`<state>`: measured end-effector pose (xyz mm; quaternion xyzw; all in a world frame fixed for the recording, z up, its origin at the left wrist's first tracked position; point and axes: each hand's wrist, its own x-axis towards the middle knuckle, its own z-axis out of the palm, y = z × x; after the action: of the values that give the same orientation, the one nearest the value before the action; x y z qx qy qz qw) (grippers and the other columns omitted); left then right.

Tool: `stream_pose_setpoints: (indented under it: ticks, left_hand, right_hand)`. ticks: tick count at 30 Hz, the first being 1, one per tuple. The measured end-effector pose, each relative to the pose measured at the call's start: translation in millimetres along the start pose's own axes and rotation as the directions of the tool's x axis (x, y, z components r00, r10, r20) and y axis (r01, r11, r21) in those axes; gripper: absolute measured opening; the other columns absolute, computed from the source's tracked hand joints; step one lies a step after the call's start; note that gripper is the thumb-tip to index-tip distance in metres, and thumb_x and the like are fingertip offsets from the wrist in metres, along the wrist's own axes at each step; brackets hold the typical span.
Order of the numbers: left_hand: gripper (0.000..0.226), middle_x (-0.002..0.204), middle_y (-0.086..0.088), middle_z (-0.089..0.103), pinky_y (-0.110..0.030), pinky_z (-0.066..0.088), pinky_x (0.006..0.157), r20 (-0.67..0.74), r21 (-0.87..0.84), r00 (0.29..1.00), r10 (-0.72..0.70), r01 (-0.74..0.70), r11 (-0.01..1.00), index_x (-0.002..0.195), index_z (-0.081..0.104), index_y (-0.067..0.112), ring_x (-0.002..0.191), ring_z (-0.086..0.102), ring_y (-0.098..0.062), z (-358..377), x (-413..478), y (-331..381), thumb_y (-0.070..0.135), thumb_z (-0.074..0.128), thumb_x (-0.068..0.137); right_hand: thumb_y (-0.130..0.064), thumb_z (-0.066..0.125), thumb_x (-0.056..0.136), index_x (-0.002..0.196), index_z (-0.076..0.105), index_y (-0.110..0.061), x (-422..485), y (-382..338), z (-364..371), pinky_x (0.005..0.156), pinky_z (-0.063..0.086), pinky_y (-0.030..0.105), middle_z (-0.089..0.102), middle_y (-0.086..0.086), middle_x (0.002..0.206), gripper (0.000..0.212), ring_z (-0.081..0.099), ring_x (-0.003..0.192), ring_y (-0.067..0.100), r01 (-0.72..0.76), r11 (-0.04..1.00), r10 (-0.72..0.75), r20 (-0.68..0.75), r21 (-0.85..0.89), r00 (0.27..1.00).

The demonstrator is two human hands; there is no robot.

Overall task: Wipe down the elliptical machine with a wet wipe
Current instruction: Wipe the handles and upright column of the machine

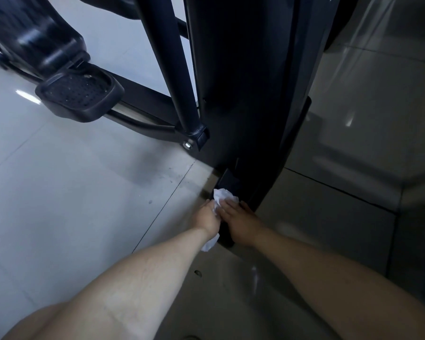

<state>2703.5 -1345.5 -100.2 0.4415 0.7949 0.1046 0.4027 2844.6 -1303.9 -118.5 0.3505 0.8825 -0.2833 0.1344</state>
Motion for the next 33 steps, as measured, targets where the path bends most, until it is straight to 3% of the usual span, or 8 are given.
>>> stream_pose_setpoints:
  ticks: [3,6,9,13,16,21,30,33]
  left_hand:
    - [0.054,0.162,0.001,0.034,-0.019,0.023,0.118,0.019,0.032,1.0,0.001,-0.001,0.999,0.156,0.038,0.015,0.15,0.031,-0.018,-3,-3,-1,0.011,0.047,0.103]
    - [0.061,0.169,0.004,0.018,-0.022,0.019,0.12,0.026,0.054,1.0,-0.012,0.01,0.998,0.16,0.029,0.018,0.154,0.023,-0.016,-4,-5,-3,0.01,0.045,0.102]
    - [0.059,0.167,0.002,0.026,-0.022,0.022,0.12,0.001,-0.049,0.999,-0.034,0.034,0.998,0.158,0.034,0.018,0.151,0.029,-0.017,-4,-5,1,0.008,0.046,0.101]
    - [0.05,0.147,-0.003,0.057,-0.031,0.042,0.11,-0.015,-0.156,0.995,-0.097,0.093,0.983,0.149,0.049,0.025,0.129,0.056,-0.023,-11,-5,4,0.016,0.052,0.1]
    - [0.05,0.146,-0.002,0.057,-0.039,0.043,0.112,-0.044,-0.201,0.992,-0.121,0.11,0.973,0.149,0.05,0.027,0.128,0.057,-0.025,-13,-5,0,0.021,0.048,0.1]
    - [0.027,0.11,0.003,0.069,-0.029,0.046,0.086,-0.008,-0.116,0.996,-0.085,0.083,0.99,0.122,0.064,0.029,0.101,0.062,-0.021,-12,-7,-9,0.026,0.046,0.102]
    - [0.059,0.139,0.003,0.062,-0.028,0.045,0.103,0.056,-0.024,0.995,-0.087,0.088,0.996,0.152,0.043,0.035,0.124,0.059,-0.022,-15,-2,-13,0.015,0.048,0.098]
    - [0.058,0.125,0.001,0.068,-0.033,0.05,0.097,0.051,-0.027,0.993,-0.109,0.111,0.993,0.146,0.047,0.04,0.111,0.064,-0.023,-15,2,-17,0.014,0.047,0.094]
  right_hand:
    - [-0.014,0.045,0.099,0.164,0.009,-0.023,0,12,-15,0.124,-0.005,0.039,-0.007,-0.004,0.171,0.074,-0.008,0.157,0.014,-0.131,0.991,0.13,-0.044,-0.018,0.991]
    - [-0.023,0.041,0.103,0.163,0.0,-0.016,-4,20,-25,0.126,-0.001,0.039,-0.009,0.001,0.171,0.073,-0.009,0.157,0.017,-0.287,0.957,0.289,-0.127,0.03,0.949]
    - [-0.028,0.036,0.107,0.163,0.004,-0.011,-6,12,-17,0.125,0.006,0.04,-0.004,0.005,0.171,0.067,-0.007,0.157,0.021,-0.248,0.968,0.25,-0.172,0.033,0.953]
    - [-0.028,0.036,0.108,0.164,0.01,-0.018,-11,-12,-4,0.125,0.0,0.046,-0.003,0.0,0.172,0.062,-0.007,0.157,0.021,0.018,0.994,-0.015,0.033,-0.103,0.999]
    - [-0.038,0.028,0.11,0.163,0.011,-0.022,-11,-11,1,0.126,-0.005,0.049,-0.008,-0.004,0.171,0.059,-0.013,0.157,0.017,0.113,0.984,-0.101,0.094,-0.135,0.99]
    - [-0.036,0.026,0.111,0.161,0.02,-0.03,16,-3,-18,0.123,-0.01,0.05,-0.001,-0.002,0.172,0.051,-0.012,0.156,0.014,0.015,0.995,-0.009,0.058,-0.103,0.998]
    - [-0.033,0.029,0.108,0.163,-0.004,-0.019,43,-9,-44,0.124,-0.009,0.048,-0.019,0.004,0.169,0.066,-0.022,0.155,0.019,-0.226,0.971,0.228,-0.016,0.084,0.974]
    - [-0.028,0.037,0.107,0.164,0.009,-0.024,39,-22,-36,0.123,-0.013,0.052,-0.011,-0.003,0.171,0.064,-0.02,0.155,0.019,-0.086,0.996,0.086,0.076,0.004,0.993]
